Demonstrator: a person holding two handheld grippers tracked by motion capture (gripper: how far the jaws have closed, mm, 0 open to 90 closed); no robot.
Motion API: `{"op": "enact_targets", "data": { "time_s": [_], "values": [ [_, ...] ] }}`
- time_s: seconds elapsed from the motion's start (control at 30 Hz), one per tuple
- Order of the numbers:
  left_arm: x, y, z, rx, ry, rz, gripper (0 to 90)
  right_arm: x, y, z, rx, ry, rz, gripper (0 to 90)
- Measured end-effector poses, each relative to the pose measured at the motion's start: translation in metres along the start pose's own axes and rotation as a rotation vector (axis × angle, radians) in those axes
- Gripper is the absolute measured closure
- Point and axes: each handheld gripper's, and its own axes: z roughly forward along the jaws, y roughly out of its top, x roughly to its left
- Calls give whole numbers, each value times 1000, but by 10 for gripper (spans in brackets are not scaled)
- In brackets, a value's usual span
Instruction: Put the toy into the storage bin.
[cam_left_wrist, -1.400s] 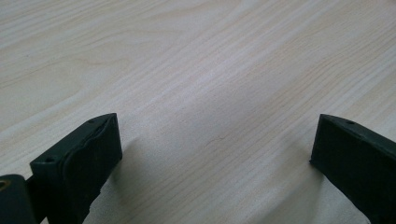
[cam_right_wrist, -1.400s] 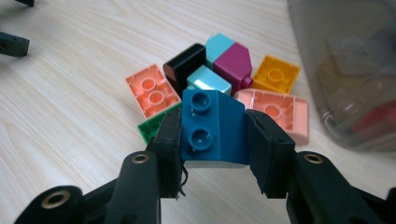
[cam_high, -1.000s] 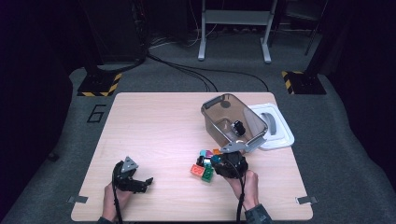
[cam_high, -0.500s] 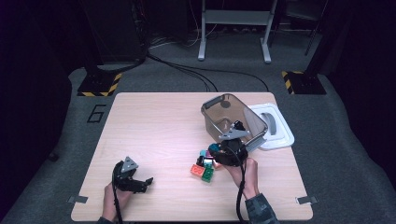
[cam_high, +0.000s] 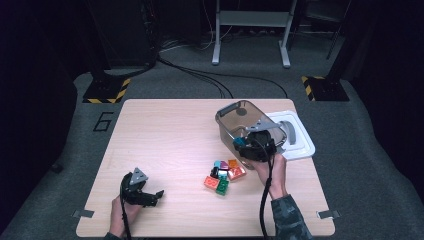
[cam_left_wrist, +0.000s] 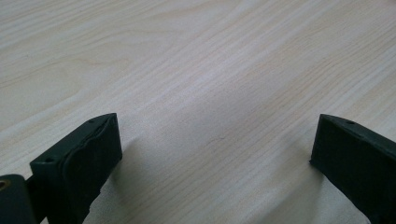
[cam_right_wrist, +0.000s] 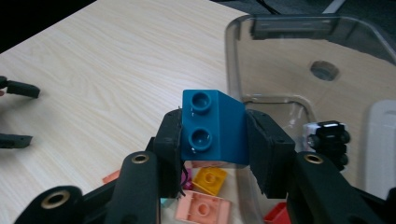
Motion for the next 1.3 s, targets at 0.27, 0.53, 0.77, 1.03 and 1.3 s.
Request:
{"op": "enact_targets", "data": {
  "time_s": [0.27, 0.53, 0.77, 1.03, 1.3],
  "values": [
    [0, 0, 0, 0, 0, 0, 15, -22, -3, -2, 36, -44, 46, 589],
    [0, 0, 0, 0, 0, 0, 15, -32, -11, -4, 75, -80, 57, 588],
    [0, 0, 0, 0, 0, 1, 15, -36, -18, -1, 105, -93, 58, 588],
    [0, 0, 0, 0, 0, -1, 15, -37, -22, -1, 138, -95, 60, 586],
    [0, 0, 0, 0, 0, 0, 15, -38, -24, -5, 142, -100, 64, 577]
  ]
}}
